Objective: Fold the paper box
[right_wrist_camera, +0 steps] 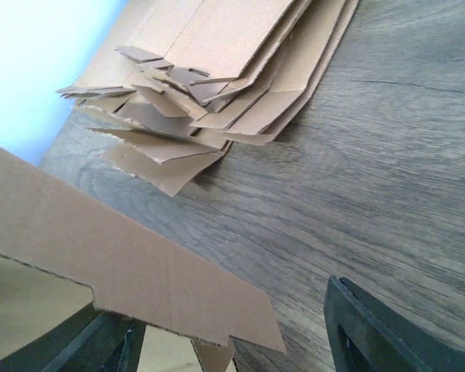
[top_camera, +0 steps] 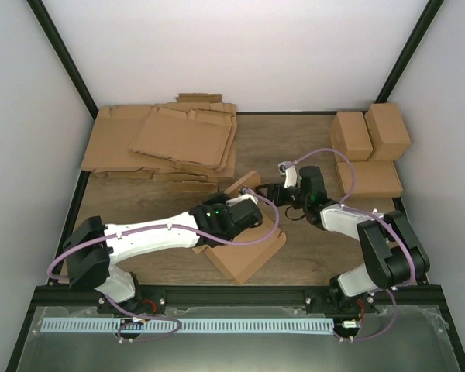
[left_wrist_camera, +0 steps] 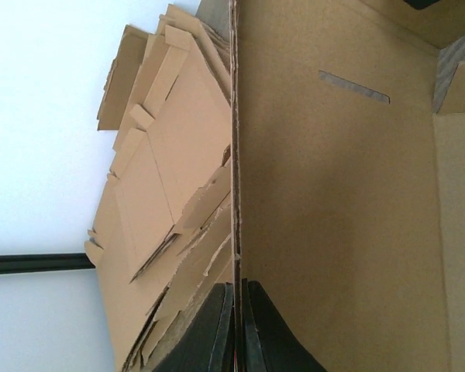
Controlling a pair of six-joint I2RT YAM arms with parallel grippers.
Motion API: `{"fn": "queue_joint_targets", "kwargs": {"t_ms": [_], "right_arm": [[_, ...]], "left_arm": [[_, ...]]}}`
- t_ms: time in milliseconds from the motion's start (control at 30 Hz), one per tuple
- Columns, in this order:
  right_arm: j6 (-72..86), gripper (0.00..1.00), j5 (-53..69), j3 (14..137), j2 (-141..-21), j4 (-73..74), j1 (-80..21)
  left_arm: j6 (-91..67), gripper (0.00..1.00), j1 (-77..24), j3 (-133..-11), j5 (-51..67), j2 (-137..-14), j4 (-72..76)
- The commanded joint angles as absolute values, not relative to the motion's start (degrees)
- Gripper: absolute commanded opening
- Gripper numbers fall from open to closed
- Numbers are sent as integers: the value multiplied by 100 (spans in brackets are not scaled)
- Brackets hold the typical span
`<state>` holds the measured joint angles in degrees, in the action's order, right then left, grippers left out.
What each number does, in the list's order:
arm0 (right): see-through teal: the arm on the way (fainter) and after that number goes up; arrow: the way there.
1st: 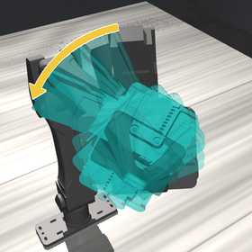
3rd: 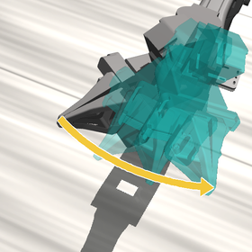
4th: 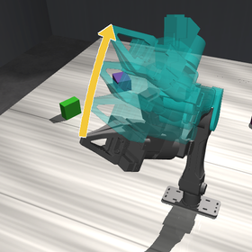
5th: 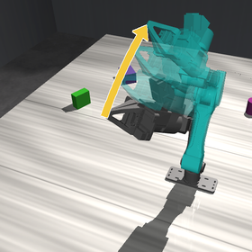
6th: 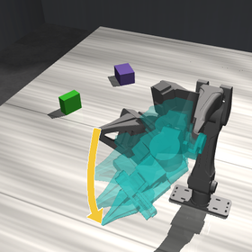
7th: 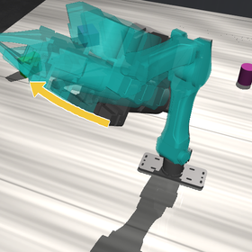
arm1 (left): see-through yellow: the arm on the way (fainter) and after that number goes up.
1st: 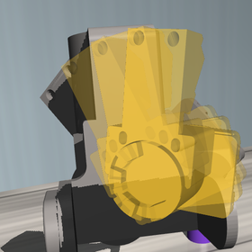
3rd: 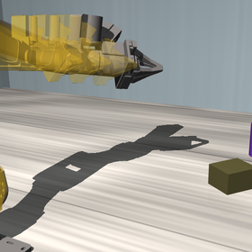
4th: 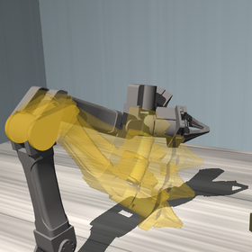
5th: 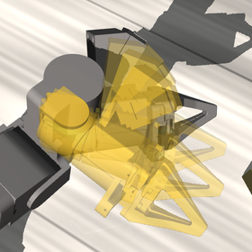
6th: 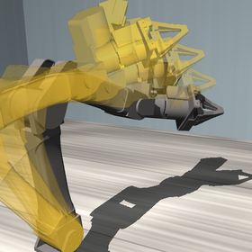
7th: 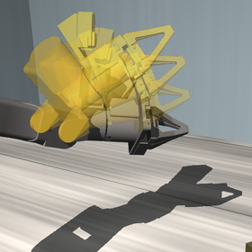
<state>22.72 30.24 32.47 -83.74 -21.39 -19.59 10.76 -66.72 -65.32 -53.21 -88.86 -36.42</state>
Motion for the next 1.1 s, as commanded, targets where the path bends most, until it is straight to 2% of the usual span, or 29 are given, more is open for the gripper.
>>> {"fn": "queue_joint_targets", "kwargs": {"t_ms": [0,233,400,533,700,1067], "right_arm": [[2100,67,3319,3513,-8343,-2257,-1903],[2437,70,3151,3813,-8332,-1979,-1847],[2552,64,3310,4010,-8545,-1925,-1704],[2521,63,3591,4085,-8585,-1994,-1688],[2422,67,3499,4056,-8365,-1853,-1677],[2126,68,3999,3438,-7838,-2104,-1667]], "left_arm": [[1225,5,-6770,-6436,-5353,-8820,-3536],[1272,4,-6829,-6425,-5436,-8879,-3512],[1282,4,-6872,-6398,-5457,-8837,-3498],[1296,4,-6889,-6366,-5456,-8809,-3475],[1325,4,-6891,-6363,-5484,-8848,-3454],[1346,4,-6899,-6396,-5617,-9033,-3436]]}}
